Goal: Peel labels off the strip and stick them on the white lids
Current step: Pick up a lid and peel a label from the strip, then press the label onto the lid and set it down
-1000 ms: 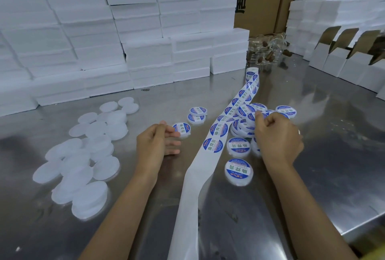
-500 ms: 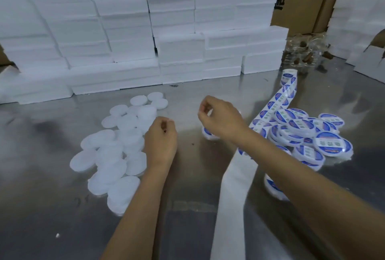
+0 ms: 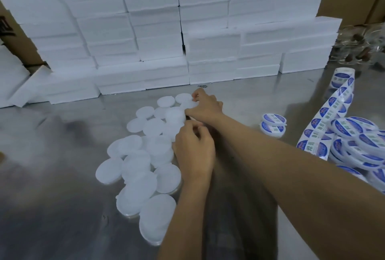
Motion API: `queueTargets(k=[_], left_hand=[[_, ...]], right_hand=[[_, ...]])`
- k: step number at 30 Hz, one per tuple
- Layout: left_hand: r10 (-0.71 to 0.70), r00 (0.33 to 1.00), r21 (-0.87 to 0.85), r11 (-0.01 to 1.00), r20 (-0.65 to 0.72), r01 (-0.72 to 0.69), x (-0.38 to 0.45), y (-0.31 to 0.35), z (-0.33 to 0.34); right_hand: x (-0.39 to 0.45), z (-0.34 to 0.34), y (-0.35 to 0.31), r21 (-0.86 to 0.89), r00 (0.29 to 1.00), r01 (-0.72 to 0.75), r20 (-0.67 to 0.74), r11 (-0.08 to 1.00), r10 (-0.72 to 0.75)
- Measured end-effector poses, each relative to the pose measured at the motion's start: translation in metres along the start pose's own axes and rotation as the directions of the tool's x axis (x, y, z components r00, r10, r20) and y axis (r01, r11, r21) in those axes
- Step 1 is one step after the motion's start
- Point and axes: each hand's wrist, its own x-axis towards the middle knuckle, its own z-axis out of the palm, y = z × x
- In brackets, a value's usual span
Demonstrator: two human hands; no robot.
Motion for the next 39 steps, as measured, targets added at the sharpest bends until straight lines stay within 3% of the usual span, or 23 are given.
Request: queueTargets(k=[5,9,12,14,17,19,25,30,35,39], left_hand=[[-0.019,1.000,-0.069,0.997,-0.011,0.018,0.002,-0.001,-0.003],[-0.104,0.994,-0.220,0.971,-0.032,0.094,0.001,0.002,-0.007],[-0.154,0.988,-0.357,0.922,0.017,0.150,0.000,0.009,-0.009],[-0.210,0.966,-0.503,0.825,0.152,0.259,-0.003,0.015,-0.011],[-0.195,0.856,-0.733,0.448,0.479,0.513,-0.011,0.030,-0.018],[-0.103,0.783,-0.726,0.318,0.613,0.610,-0.020,0.039,-0.019],[0.019,0.767,-0.667,0.509,0.641,0.544,-0.049,0.041,-0.010],[0.035,0.741,-0.631,0.552,0.671,0.545,-0.055,0.042,-0.007],[-0.004,0.759,-0.563,0.668,0.652,0.487,-0.061,0.040,-0.002],[-0.025,0.786,-0.539,0.713,0.618,0.447,-0.060,0.039,-0.001]], right_hand=[[-0.004,-0.003,-0.005,0.090,1.000,-0.021,-0.015,0.996,0.023],[-0.025,-0.032,-0.013,0.221,0.996,-0.052,-0.054,0.974,0.066],[-0.059,-0.059,-0.016,0.259,0.998,0.003,-0.059,0.966,0.013],[-0.089,-0.075,-0.014,0.293,0.998,0.055,-0.045,0.954,-0.044],[-0.136,-0.092,-0.007,0.334,0.990,0.143,-0.060,0.932,-0.130],[-0.163,-0.096,0.001,0.287,0.977,0.209,-0.105,0.935,-0.186],[-0.213,-0.118,0.036,0.177,0.962,0.247,-0.165,0.953,-0.219],[-0.240,-0.147,0.083,-0.195,0.882,0.046,-0.452,0.980,-0.131],[-0.244,-0.145,0.097,-0.476,0.921,-0.008,-0.347,0.880,-0.179],[-0.243,-0.138,0.094,-0.443,0.953,0.020,-0.262,0.896,-0.151]])
